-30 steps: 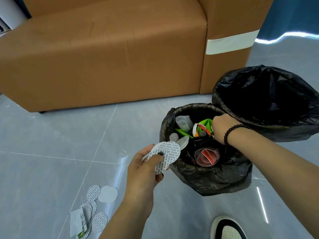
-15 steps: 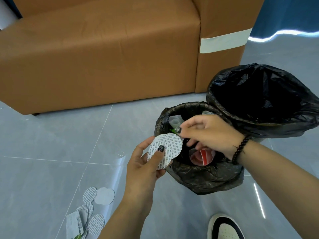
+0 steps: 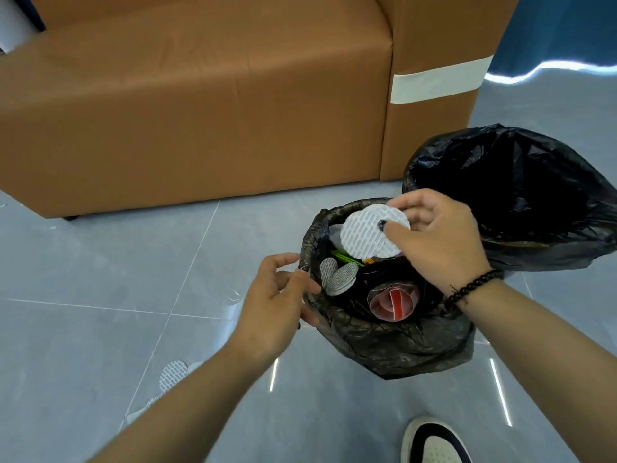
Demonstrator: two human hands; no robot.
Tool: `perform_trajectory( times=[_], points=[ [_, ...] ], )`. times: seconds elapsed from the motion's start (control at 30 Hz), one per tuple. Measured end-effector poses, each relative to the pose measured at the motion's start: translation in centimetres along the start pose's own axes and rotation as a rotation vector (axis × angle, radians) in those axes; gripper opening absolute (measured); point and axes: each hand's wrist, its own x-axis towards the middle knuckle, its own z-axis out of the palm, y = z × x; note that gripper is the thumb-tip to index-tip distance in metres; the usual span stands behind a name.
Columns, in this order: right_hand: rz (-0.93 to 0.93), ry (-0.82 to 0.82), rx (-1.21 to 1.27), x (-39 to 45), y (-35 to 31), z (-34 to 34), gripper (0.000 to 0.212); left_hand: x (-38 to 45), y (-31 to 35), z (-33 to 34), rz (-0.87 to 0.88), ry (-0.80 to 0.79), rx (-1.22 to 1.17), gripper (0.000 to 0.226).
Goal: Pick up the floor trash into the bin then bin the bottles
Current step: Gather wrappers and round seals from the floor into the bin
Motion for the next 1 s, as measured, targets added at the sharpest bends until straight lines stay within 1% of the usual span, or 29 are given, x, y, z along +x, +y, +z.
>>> perform_trajectory(
  times=[0.03,0.07,0.17,0.23,0.3,0.37,0.43,0.5,0.57,0.63,0.77,0.83,0.9,1.0],
  points=[
    [-0.037,0.01,-0.094,0.5,0.5,0.1,0.014,0.3,0.1,-0.6,-0.016,-0.017,0.032,0.022],
    [-0.057,-0.022,-0.206,0.9,1.0,0.4,0.012,0.6,0.1,-1.3,-0.033,-0.033,0.061,0.022],
    [-0.104,-0.209,-0.573,1.5,2.5,2.2,0.015,0.4,-0.2,-3.2,-0.091,-0.092,0.129,0.019],
    [-0.186,-0.27,-0.758,1.7,2.6,3.0,0.015,0.0,-0.9,-4.5,-0.118,-0.138,0.175,0.017],
    [-0.26,-0.26,-0.85,1.8,1.6,3.3,0.012,-0.6,-1.8,-5.9,-0.151,-0.194,0.21,0.016],
    [-0.338,-0.263,-0.869,1.7,0.0,3.7,0.012,-1.4,-2.6,-7.5,-0.19,-0.237,0.234,0.017],
    [-0.391,-0.312,-0.87,1.2,-1.9,4.7,0.012,-2.5,-3.6,-9.3,-0.224,-0.261,0.234,0.018],
    [-0.453,-0.394,-0.894,0.4,-3.9,6.1,0.015,-3.8,-4.8,-11.3,-0.251,-0.255,0.199,0.017],
    [-0.556,-0.506,-0.972,-0.6,-5.7,8.0,0.02,-5.1,-6.5,-13.8,-0.276,-0.189,0.123,0.017],
    [-0.655,-0.634,-1.066,-1.7,-7.3,9.8,0.022,-5.9,-8.5,-15.8,-0.309,-0.08,0.033,0.018],
    [-0.857,-0.993,-1.267,-4.1,-8.3,15.7,0.023,-7.5,-15.5,-18.8,-0.402,0.232,-0.209,0.02],
    [-0.868,-1.163,-1.348,-5.4,-7.8,18.8,0.022,-8.1,-18.9,-19.3,-0.462,0.383,-0.342,0.021],
    [-0.846,-1.31,-1.422,-7.2,-6.6,22.6,0.018,-8.9,-21.9,-19.6,-0.52,0.493,-0.478,0.022],
    [-0.831,-1.417,-1.461,-9.8,-3.8,28.6,0.01,-9.3,-24.3,-20.0,-0.56,0.539,-0.571,0.022]
  ],
)
